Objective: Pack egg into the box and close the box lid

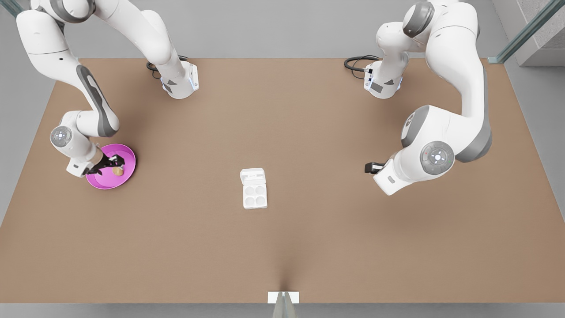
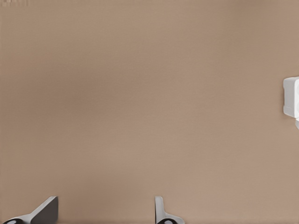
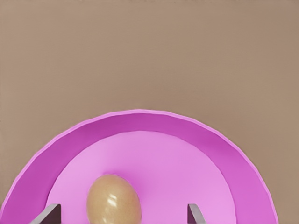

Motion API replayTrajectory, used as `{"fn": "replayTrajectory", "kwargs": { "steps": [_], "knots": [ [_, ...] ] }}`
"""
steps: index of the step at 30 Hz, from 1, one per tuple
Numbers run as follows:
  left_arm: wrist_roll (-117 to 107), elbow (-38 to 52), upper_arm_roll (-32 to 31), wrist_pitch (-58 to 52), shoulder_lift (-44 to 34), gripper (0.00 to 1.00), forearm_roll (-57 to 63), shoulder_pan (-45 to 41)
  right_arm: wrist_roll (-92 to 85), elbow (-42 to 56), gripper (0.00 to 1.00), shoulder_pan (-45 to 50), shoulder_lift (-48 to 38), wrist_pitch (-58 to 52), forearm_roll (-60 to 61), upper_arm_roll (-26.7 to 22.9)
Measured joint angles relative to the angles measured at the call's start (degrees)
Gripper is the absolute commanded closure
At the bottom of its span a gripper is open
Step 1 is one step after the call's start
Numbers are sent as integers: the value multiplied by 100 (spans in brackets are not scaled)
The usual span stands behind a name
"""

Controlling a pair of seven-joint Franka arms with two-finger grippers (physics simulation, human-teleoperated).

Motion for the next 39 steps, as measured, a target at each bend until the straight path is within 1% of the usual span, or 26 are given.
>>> {"fn": "replayTrajectory", "kwargs": {
  "steps": [7, 17, 32, 39],
  "knots": [
    [-6, -76, 0, 39, 21, 0, 19, -36, -138, 128, 0, 146, 260, 264, 142, -27],
    [-31, -89, 2, 84, 32, 0, 22, -80, -260, -29, 0, 185, 197, 392, 347, -31],
    [-60, -72, -3, 93, 4, 0, 18, -79, -355, -89, 0, 50, 278, 407, 167, -81],
    [-77, -82, 3, 33, -23, 0, 16, -209, -379, -25, 0, 31, 371, 419, 92, -81]
  ]
}}
